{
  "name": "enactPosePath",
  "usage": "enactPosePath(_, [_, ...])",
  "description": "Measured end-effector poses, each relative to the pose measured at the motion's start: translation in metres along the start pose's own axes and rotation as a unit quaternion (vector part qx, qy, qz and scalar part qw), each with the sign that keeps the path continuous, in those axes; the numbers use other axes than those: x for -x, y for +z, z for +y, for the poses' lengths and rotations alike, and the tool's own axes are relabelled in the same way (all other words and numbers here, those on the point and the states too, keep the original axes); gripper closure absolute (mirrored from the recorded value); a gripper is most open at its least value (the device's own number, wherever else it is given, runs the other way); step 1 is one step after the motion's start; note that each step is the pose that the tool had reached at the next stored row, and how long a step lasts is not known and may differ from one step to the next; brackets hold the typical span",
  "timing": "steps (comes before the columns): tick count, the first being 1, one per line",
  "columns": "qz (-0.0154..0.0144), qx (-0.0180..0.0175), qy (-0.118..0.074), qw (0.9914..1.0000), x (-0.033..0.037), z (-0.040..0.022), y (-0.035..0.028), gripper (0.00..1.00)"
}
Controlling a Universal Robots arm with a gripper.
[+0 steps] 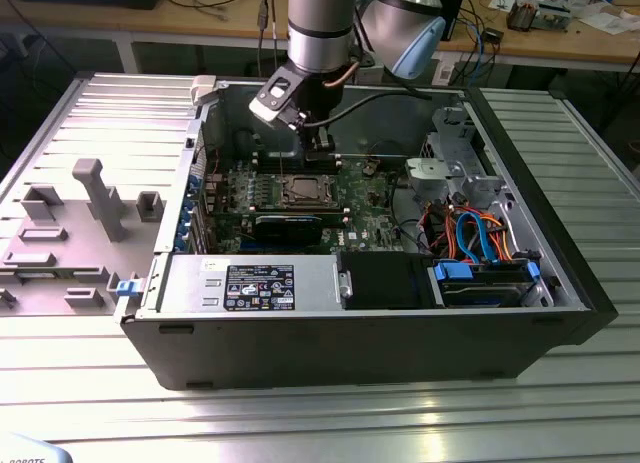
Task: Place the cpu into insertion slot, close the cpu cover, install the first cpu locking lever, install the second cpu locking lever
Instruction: 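Install the first cpu locking lever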
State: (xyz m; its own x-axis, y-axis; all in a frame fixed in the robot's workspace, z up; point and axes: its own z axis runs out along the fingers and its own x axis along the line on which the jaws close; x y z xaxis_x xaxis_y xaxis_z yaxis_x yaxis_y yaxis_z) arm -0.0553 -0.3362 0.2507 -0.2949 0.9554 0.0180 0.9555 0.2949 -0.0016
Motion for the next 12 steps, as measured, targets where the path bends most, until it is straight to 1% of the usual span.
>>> enactPosePath(1, [0.0,-0.0003,-0.017,0.99985,0.0,0.0,0.0001,0.89])
enactPosePath(3, [-0.0001,-0.0007,-0.038,0.99928,0.0,0.0,0.0002,0.89])
enactPosePath(5, [-0.0001,-0.0011,-0.06,0.9982,0.0,0.0,0.0003,0.89])
enactPosePath(7, [-0.0001,-0.0012,-0.07,0.99752,0.0,0.0,0.0003,0.89])
enactPosePath(9, [-0.0001,-0.0015,-0.083,0.99653,0.0,0.0,0.0003,0.89])
enactPosePath(10, [-0.0001,-0.0017,-0.093,0.99562,0.0,0.0,0.0003,0.89])
enactPosePath(12, [-0.0002,-0.0022,-0.121,0.99264,0.0,0.0,0.0003,0.89])
